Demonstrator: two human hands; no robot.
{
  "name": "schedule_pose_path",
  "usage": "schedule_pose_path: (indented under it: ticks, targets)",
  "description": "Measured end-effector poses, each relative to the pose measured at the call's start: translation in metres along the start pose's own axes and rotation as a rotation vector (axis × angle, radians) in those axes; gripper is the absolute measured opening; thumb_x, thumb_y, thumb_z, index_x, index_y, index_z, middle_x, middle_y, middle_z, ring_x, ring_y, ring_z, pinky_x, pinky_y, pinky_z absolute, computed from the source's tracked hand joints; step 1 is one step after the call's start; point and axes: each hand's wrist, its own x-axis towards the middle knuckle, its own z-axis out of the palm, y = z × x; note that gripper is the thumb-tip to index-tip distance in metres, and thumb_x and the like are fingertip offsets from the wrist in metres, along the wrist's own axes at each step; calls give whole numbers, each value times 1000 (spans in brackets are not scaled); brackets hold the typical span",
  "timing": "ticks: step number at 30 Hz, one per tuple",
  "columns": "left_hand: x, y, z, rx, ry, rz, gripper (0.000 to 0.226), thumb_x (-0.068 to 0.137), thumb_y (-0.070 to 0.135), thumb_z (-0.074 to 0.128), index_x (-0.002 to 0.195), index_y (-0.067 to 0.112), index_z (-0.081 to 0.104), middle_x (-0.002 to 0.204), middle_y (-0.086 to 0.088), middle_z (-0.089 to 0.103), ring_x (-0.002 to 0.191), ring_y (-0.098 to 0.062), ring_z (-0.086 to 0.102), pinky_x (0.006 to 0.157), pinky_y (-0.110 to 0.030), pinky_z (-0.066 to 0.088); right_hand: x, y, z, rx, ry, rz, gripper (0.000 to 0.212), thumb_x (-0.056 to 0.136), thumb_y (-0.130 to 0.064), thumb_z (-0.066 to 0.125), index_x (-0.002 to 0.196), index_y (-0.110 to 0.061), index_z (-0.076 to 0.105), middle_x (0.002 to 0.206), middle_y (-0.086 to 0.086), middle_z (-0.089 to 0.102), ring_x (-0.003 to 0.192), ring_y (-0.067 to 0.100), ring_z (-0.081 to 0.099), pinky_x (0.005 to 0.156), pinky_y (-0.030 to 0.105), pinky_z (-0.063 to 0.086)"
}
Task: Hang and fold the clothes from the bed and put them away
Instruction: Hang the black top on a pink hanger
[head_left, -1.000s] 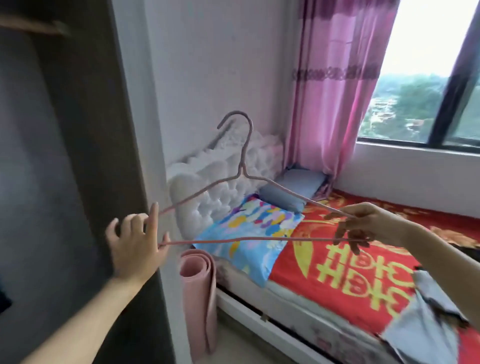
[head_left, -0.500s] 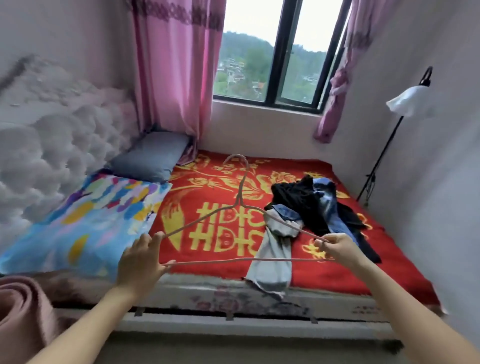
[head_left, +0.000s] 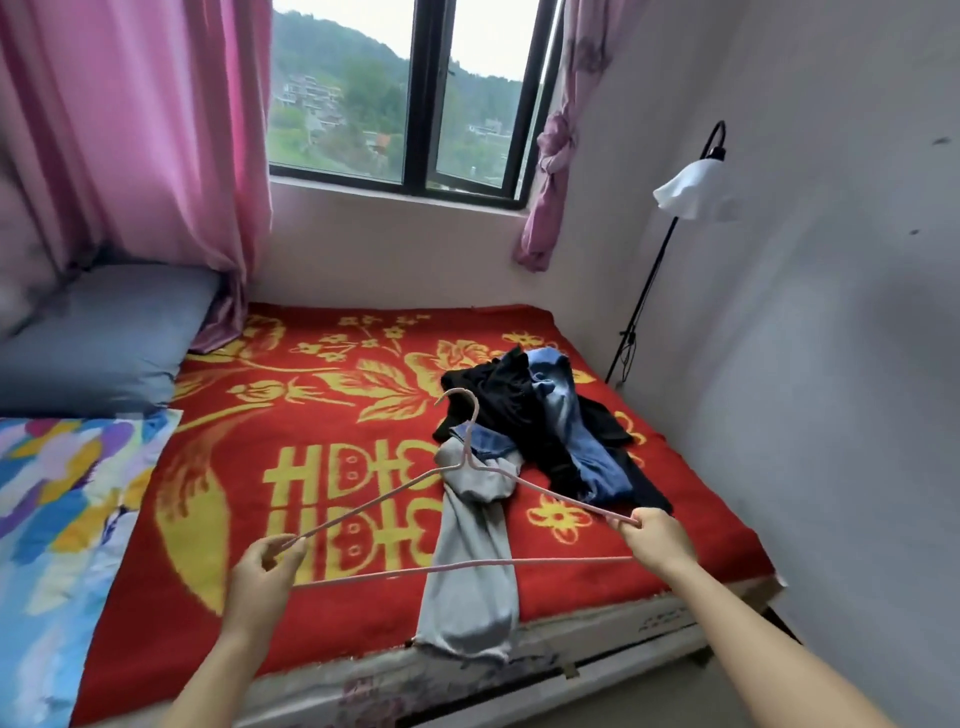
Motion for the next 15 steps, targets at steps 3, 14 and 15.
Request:
schedule_pose_path:
  ticks: [3,14,15]
  targets:
    - [17,9,39,-149,75,-171,19,96,18,51,91,2,60,74,-9,47,74,-26,46,70,-36,36,20,14,-4,-23,18,57,39,91,-38,55,58,-18,46,68,1,55,72,24,52,57,29,34]
    - [52,27,227,-137,83,-211,20,94,11,48,79,4,59,64,-5,38,60,-19,34,53,-31,27,155,139,-21,60,-63,192,37,87,-31,62,58,-17,44,65,2,54,75,25,52,61,28,34]
    - [52,26,245,-134,99,-214,20,94,10,49,77,5,59,64,-5,39,61,-19,35,53,-31,27,169,150,-22,67,-78,191,37,86,-33,63,59,-17,44,63,0,52,74,24,53,60,29,33]
